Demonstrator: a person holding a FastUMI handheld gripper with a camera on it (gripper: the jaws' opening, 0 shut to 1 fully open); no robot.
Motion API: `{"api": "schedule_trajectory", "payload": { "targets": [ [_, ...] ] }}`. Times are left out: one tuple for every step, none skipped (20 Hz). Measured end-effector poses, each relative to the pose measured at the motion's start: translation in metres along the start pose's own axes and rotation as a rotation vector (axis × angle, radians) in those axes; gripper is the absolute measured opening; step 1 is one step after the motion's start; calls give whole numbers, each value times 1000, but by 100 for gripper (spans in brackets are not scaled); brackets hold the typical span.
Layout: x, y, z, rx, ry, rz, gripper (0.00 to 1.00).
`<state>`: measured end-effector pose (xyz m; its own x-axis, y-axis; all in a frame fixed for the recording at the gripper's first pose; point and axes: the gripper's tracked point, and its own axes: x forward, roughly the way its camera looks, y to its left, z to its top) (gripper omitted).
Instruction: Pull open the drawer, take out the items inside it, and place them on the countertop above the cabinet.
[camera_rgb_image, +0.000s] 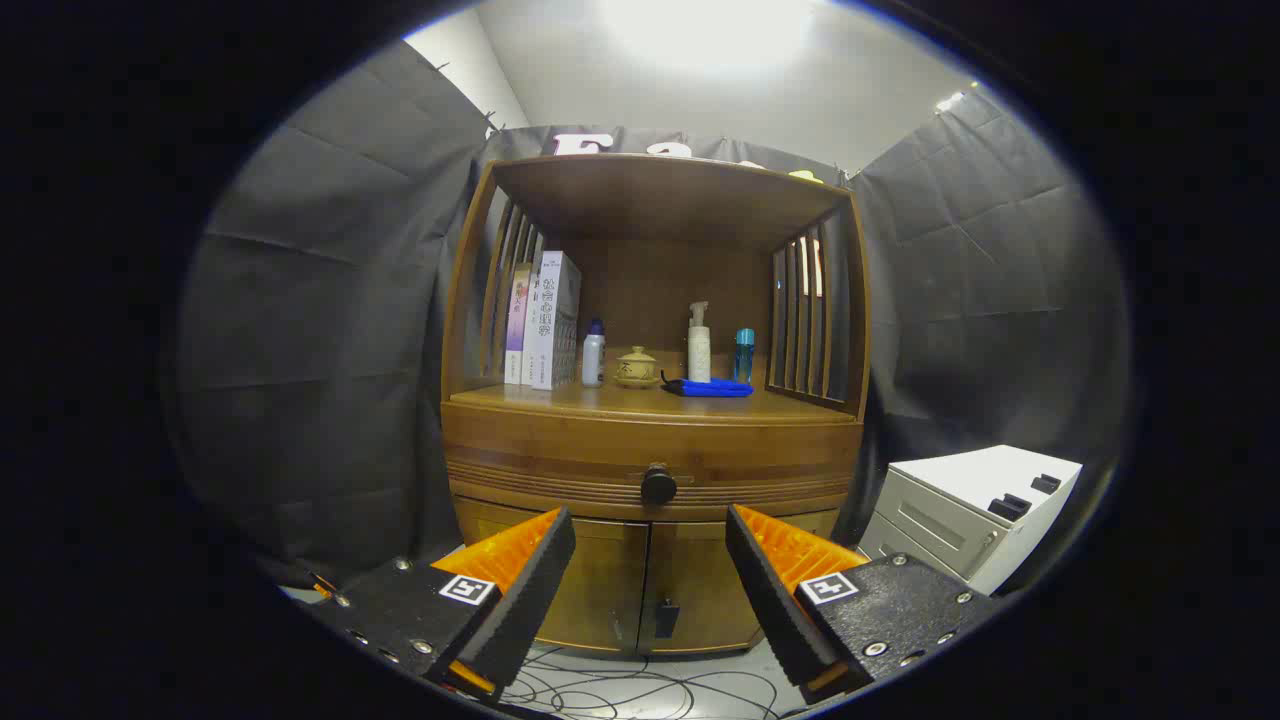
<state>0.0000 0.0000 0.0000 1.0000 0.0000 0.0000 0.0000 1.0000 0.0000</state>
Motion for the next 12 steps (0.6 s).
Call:
{"api": "schedule_trajectory", "payload": {
  "targets": [
    [0, 0, 0, 1, -2, 0, 95],
    [0, -1, 0, 2, -4, -2, 95],
    [0, -1, 0, 2, -6, -5, 95],
    [0, -1, 1, 3, -7, -8, 95],
    [0, -1, 1, 4, -8, -12, 95],
    [0, -1, 1, 4, -8, -14, 95],
    [0, 0, 1, 6, -9, -13, 95],
    [0, 0, 2, 9, -10, -12, 95],
    [0, -1, 2, 11, -12, -12, 95],
    [0, -1, 3, 12, -14, -12, 95],
    [0, -1, 2, 12, -15, -13, 95],
    [0, -1, 2, 13, -15, -15, 95]
  ]
}}
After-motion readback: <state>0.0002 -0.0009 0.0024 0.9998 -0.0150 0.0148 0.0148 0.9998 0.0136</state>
